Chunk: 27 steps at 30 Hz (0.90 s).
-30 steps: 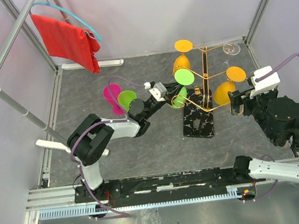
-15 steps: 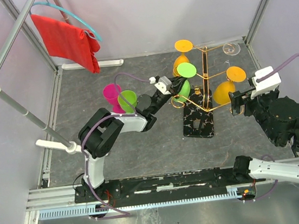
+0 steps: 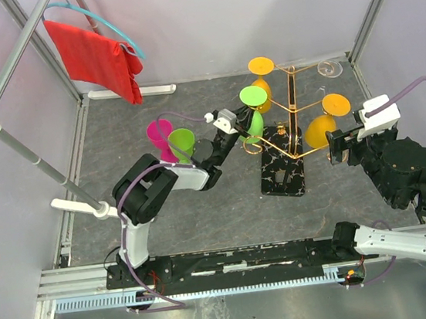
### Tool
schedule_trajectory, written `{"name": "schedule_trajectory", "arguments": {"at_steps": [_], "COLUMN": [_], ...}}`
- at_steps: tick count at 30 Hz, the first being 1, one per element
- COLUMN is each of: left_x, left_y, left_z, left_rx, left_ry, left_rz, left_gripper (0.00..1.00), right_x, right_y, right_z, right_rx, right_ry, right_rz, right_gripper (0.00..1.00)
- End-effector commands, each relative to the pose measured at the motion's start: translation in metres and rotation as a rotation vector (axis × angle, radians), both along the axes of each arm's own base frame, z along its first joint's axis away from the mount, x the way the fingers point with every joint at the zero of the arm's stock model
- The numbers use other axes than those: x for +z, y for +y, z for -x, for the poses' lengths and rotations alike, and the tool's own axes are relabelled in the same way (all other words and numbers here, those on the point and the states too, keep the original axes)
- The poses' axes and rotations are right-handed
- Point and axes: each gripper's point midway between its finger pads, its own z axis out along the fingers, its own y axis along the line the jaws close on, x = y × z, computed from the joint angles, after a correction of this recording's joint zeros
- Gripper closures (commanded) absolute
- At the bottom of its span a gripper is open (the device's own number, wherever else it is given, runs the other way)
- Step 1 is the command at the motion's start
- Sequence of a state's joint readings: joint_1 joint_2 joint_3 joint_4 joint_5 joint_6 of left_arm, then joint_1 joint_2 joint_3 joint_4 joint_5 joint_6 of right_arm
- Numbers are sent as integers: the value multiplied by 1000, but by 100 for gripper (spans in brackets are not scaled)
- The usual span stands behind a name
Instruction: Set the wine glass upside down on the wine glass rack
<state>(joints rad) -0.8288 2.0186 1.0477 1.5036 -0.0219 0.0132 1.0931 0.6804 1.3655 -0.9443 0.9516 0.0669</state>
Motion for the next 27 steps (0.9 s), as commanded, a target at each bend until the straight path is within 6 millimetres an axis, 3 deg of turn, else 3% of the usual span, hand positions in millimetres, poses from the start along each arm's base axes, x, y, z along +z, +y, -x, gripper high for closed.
{"name": "schedule_trajectory", "arguments": {"at_steps": [1, 9, 14, 21, 23, 27], "left_x": [43, 52, 49, 39, 36, 35], "left_y": [24, 28, 10, -9, -10, -1], "left_z": [11, 30, 48, 50, 48, 45], "left_rx": [56, 15, -51, -69, -62, -26], "left_ry": [-92, -136, -182, -175, -162, -143], "left_rz": [88, 85, 42, 33, 38, 56], "left_gripper": [97, 97, 97, 93, 78, 33], "right_x": [7, 6, 5, 5, 4, 4], "right_y": [-1, 1, 1, -3, -5, -6], "right_z": [1, 0, -1, 0, 1, 1], "right_rx": [-7, -5, -7, -16, -19, -23], "right_ry": [-15, -16, -19, -17, -18, -18], "right_rz": [-43, -40, -38, -31, -31, -30], "right_gripper": [15, 15, 15, 14, 14, 14]}}
